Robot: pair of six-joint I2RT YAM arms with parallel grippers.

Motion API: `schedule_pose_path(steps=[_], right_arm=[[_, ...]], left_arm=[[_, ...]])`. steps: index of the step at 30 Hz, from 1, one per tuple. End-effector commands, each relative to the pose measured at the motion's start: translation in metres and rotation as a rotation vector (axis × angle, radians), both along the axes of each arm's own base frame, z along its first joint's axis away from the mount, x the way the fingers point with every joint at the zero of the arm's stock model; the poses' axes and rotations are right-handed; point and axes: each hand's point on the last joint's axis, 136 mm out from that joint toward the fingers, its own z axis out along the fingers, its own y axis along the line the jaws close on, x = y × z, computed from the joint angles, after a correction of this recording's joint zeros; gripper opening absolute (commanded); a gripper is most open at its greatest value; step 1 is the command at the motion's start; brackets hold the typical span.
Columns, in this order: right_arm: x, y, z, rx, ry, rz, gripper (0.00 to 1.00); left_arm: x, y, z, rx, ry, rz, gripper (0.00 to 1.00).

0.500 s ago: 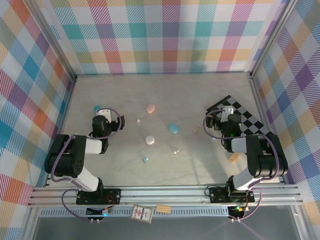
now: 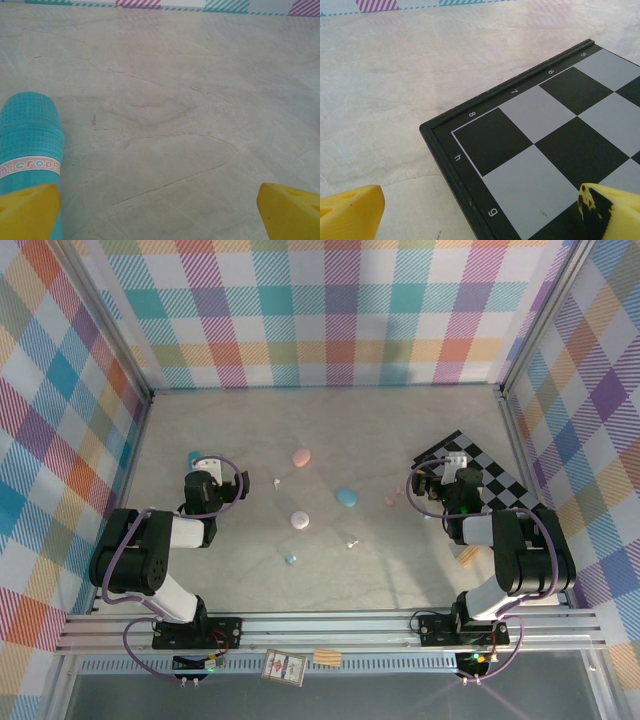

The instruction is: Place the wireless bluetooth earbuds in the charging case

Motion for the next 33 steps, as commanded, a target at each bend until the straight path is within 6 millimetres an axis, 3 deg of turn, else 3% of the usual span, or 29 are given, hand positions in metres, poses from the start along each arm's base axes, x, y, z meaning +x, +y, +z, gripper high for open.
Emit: schedule_pose_path(steps=[1, 21, 27, 33], right_arm=[[0.006, 0.001, 0.013, 0.004, -0.05, 0.014, 0.99], [0.005, 0.004, 0.016, 0.003, -0.06, 0.035, 0.99], [-0.006, 0.025, 0.039, -0.049, -0.071, 0.122, 0.99], [-0.028, 0.068, 0.068, -0.115, -0.062, 0.298, 0.99]], left_arm=[[0.001, 0.004, 0.001, -0.003, -0.003, 0.017, 1.0], [0.0, 0.003, 0.003, -0.005, -0.012, 0.016, 1.0], [-0.006, 0.0, 0.032, 0.014, -0.027, 0.006, 1.0], [-0.018, -0.014, 0.076, 0.042, -0.045, -0.034, 1.0]])
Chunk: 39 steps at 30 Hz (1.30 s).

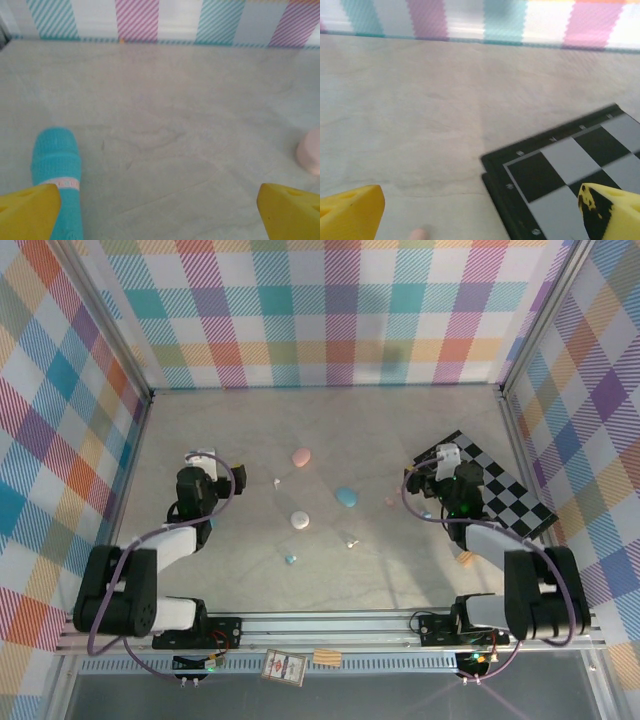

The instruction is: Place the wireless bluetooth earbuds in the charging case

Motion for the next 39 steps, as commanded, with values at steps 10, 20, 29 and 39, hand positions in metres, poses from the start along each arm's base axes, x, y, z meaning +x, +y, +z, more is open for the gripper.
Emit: schedule_pose_path(steps=[10, 20, 29, 39], right_arm=[[-0.101, 0.162, 0.011, -0.247, 0.141, 0.849, 0.99], [-0.142, 0.251, -0.036, -0.463, 0.223, 1.311, 0.99], [-0.126, 0.304, -0.082, -0.567, 0.246, 1.457, 1.0], [-0.115, 0.316, -0.115, -0.641, 0.289, 1.505, 0.82]], left_arm=[[-0.022, -0.05, 0.062, -0.145, 0.1, -0.172, 1.0], [-0.05, -0.042, 0.045, -0.325, 0.247, -0.081, 1.0], [-0.067, -0.027, 0.037, -0.346, 0.275, -0.03, 1.0], [-0.073, -0.025, 0.038, -0.329, 0.275, -0.031, 1.0]])
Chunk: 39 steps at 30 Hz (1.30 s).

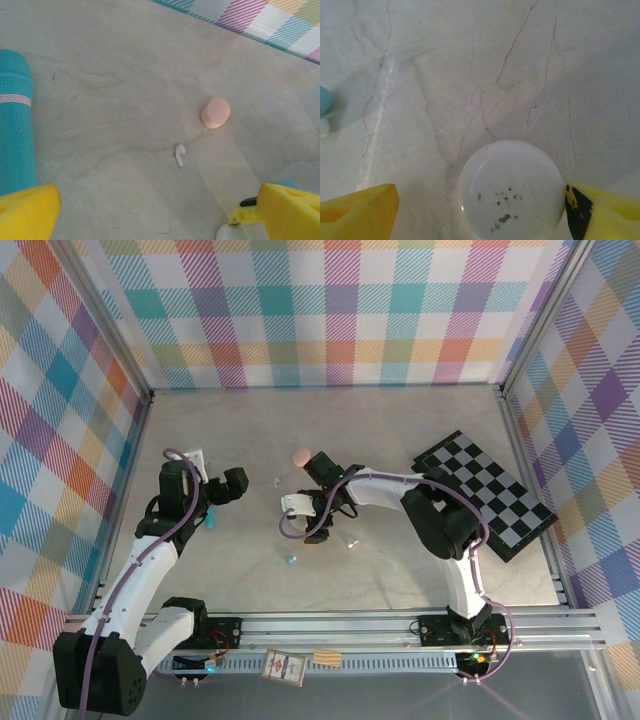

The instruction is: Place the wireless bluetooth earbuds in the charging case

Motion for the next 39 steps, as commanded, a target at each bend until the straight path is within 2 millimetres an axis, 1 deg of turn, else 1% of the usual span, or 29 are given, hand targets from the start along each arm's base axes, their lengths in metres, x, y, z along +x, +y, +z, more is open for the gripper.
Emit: schedule_pose_path(steps=[1, 2, 11, 14, 16, 18, 20, 24, 27, 29, 33, 35, 37, 39], right_arm=[[-0.005, 0.001, -0.004, -0.019, 0.008, 0.052, 0.79], [-0.005, 0.001, -0.005, -0.022, 0.008, 0.052, 0.78], [-0.004, 0.003, -0.005, -0.015, 0.013, 0.045, 0.48], [-0.004, 0.003, -0.002, -0.009, 0.014, 0.034, 0.46], [-0.003, 0.003, 0.004, 0.005, 0.009, 0.02, 0.45], [0.001, 0.002, 0.014, 0.025, 0.001, -0.005, 0.44], [0.006, -0.001, 0.026, 0.049, -0.021, -0.04, 0.44], [0.02, -0.014, 0.058, 0.124, -0.088, -0.142, 0.44], [0.029, -0.027, 0.085, 0.184, -0.139, -0.216, 0.43], [0.034, -0.038, 0.102, 0.209, -0.178, -0.255, 0.43], [0.04, -0.055, 0.134, 0.251, -0.252, -0.308, 0.44], [0.04, -0.062, 0.153, 0.287, -0.274, -0.331, 0.43], [0.039, -0.067, 0.171, 0.325, -0.282, -0.344, 0.43], [0.039, -0.07, 0.184, 0.359, -0.283, -0.355, 0.43]], left_arm=[[-0.006, 0.002, -0.006, -0.008, 0.02, 0.002, 1.0], [-0.006, 0.001, -0.006, -0.01, 0.02, 0.001, 1.0], [-0.005, 0.0, -0.003, -0.005, 0.017, -0.01, 1.0], [-0.005, -0.001, -0.003, -0.007, 0.016, -0.02, 1.0], [-0.005, -0.003, -0.003, -0.011, 0.016, -0.032, 1.0], [-0.005, -0.007, 0.0, -0.02, 0.011, -0.049, 1.0], [-0.005, -0.014, 0.004, -0.043, -0.003, -0.085, 1.0], [-0.004, -0.037, 0.019, -0.154, -0.036, -0.176, 1.0], [0.001, -0.061, 0.039, -0.279, -0.082, -0.263, 1.0], [0.002, -0.079, 0.05, -0.341, -0.085, -0.326, 1.0], [-0.004, -0.121, 0.066, -0.419, -0.091, -0.464, 1.0], [-0.008, -0.141, 0.077, -0.465, -0.114, -0.531, 0.98], [-0.011, -0.16, 0.088, -0.515, -0.138, -0.587, 0.93], [-0.015, -0.179, 0.098, -0.545, -0.153, -0.637, 0.9]])
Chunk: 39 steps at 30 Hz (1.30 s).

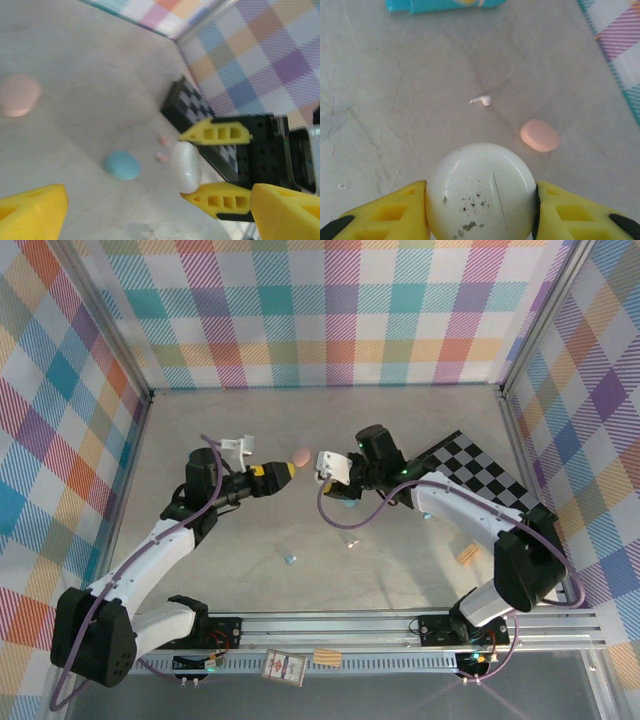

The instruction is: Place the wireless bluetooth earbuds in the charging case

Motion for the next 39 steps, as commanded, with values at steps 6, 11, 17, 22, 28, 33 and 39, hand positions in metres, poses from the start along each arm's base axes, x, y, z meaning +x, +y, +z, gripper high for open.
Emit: schedule_pose_path(steps=[6, 11, 17, 22, 28, 33, 39], right_arm=[[-0.005, -0.002, 0.046, 0.171, -0.018, -0.004, 0.42], [-0.007, -0.002, 0.051, 0.183, -0.021, 0.002, 0.42], [-0.012, -0.001, 0.056, 0.208, -0.007, 0.015, 0.42], [-0.013, 0.0, 0.062, 0.243, -0.009, 0.011, 0.42], [-0.013, 0.0, 0.062, 0.247, -0.014, 0.009, 0.42], [-0.01, -0.002, 0.062, 0.246, -0.026, -0.013, 0.42], [-0.011, -0.003, 0.066, 0.253, -0.033, -0.011, 0.49]], left_arm=[[-0.005, -0.064, 0.054, -0.22, -0.092, -0.159, 0.76], [-0.003, -0.075, 0.053, -0.256, -0.082, -0.187, 0.63], [-0.006, -0.082, 0.047, -0.246, -0.069, -0.217, 0.52], [-0.008, -0.089, 0.042, -0.236, -0.059, -0.24, 0.51], [-0.009, -0.095, 0.033, -0.227, -0.037, -0.257, 0.48], [-0.011, -0.096, 0.031, -0.225, -0.035, -0.266, 0.38], [-0.014, -0.097, 0.036, -0.229, -0.078, -0.295, 0.19]])
